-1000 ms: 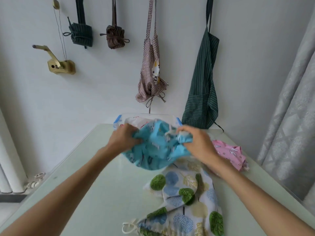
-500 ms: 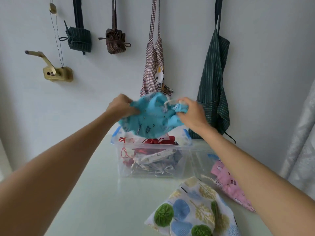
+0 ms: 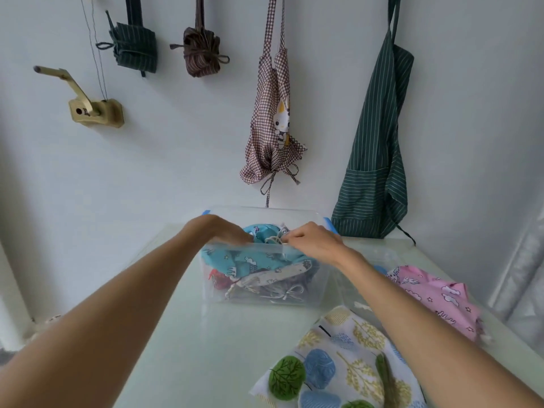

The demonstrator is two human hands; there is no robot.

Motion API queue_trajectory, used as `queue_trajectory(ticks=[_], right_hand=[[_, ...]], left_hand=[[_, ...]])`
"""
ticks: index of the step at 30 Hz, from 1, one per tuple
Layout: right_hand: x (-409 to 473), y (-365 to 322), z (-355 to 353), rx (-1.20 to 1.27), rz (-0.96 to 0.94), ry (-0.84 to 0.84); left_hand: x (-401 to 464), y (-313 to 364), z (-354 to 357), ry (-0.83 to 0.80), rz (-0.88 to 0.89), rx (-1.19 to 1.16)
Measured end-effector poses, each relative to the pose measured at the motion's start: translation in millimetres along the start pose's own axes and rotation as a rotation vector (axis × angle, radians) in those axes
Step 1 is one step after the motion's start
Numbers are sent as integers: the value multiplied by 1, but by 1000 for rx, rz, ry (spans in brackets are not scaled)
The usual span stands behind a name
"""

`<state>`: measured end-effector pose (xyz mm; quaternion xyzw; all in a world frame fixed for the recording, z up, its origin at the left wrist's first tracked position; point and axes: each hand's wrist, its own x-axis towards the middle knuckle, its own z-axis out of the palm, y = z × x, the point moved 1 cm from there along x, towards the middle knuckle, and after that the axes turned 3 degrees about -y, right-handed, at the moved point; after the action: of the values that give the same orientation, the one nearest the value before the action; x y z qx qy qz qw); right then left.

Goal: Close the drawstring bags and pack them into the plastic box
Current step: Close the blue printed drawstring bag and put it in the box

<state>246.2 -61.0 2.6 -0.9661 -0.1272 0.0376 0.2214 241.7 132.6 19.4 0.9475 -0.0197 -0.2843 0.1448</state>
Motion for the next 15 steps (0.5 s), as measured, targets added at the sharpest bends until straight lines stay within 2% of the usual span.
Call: queue_trajectory(ticks=[2, 4, 6, 8, 10, 12, 15], right_hand=[[-8, 2, 4, 65, -40, 228], [-14, 4, 7, 137, -95, 364], [-19, 7, 12, 49, -172, 472], [-27, 11, 17, -92, -267, 576], [-41, 10, 17, -117, -323, 575], [-51, 8, 17, -123, -306, 449], [-58, 0, 11, -127, -184, 207]], left_hand=[[3, 6, 0, 229, 13, -2], [3, 8, 0, 543, 19, -19], [-11, 0, -4, 754, 6, 12], [-30, -12, -9, 761, -14, 123], [-51, -23, -10, 626, -13, 184], [-67, -25, -4, 495, -15, 218], [-68, -19, 6, 457, -30, 422]])
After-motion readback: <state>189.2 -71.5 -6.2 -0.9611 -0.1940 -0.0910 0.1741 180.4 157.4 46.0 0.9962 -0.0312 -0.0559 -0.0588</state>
